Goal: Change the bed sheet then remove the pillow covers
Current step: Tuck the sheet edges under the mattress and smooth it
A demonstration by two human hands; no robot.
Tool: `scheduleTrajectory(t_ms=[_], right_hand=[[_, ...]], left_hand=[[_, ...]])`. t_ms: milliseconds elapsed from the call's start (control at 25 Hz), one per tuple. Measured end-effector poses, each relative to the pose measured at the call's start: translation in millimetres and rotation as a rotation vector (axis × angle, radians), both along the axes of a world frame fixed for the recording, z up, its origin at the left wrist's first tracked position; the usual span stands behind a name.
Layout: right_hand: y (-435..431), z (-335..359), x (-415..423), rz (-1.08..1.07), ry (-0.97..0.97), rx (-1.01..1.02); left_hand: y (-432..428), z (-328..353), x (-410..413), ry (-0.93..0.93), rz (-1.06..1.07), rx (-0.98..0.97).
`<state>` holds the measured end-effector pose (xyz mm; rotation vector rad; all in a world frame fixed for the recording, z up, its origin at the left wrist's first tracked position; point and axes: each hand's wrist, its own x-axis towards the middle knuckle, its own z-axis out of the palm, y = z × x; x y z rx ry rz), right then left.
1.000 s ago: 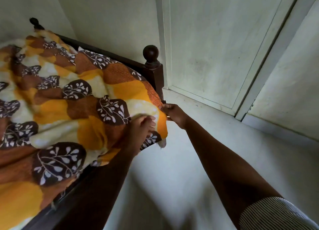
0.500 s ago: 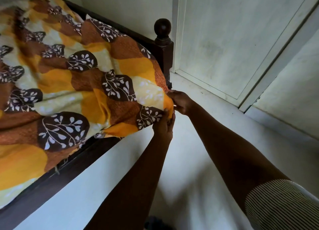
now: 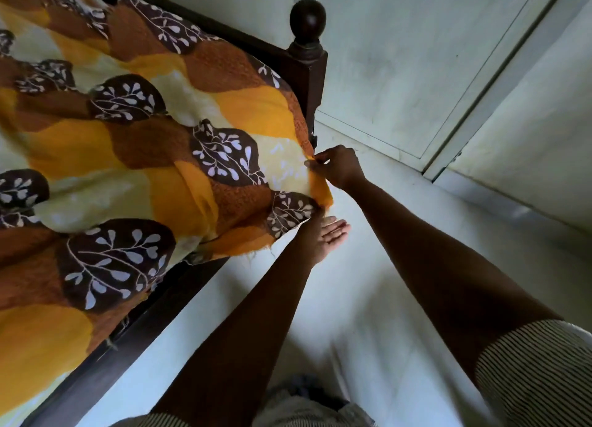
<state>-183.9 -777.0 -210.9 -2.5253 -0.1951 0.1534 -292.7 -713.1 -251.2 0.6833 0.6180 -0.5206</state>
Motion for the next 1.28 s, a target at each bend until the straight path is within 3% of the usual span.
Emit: scheduleTrajectory(t_ms=[80, 320, 360, 480, 560, 1040, 1160, 1280], right_hand=[[7.2, 0.6, 8.3, 0.016, 0.081, -0.046], [17.0, 6.9, 11.1, 0.050, 0.163, -0.074], [17.1, 8.5, 10.0, 0.047, 0.178, -0.090], [12.6, 15.4, 7.0, 0.036, 0.189, -0.080], [8.1, 15.4, 11.7, 0.047, 0.202, 0.001], [5.6, 2.5, 24.9, 0.061, 0.262, 0.298], [14.1, -8.4, 25.6, -0.122, 0.378, 0.615], [20.1, -20.5, 26.0, -0.176, 0.565, 0.930]], left_hand=[[19.1, 12.6, -11.9, -0.036, -0.178, 0.142], [41.5, 40.3, -6.4, -0.122, 0.321, 0.494], [40.7, 39.1, -4.5, -0.151, 0.444, 0.439], [36.3, 38.5, 0.3, -0.214, 0.695, -0.014], [33.1, 36.4, 6.0, -0.208, 0.830, -0.134], [23.7, 26.6, 21.5, -0.369, 1.135, -0.302], [26.1, 16.3, 20.2, -0.453, 1.103, -0.391], [28.0, 11.5, 16.9, -0.561, 1.043, -0.388]])
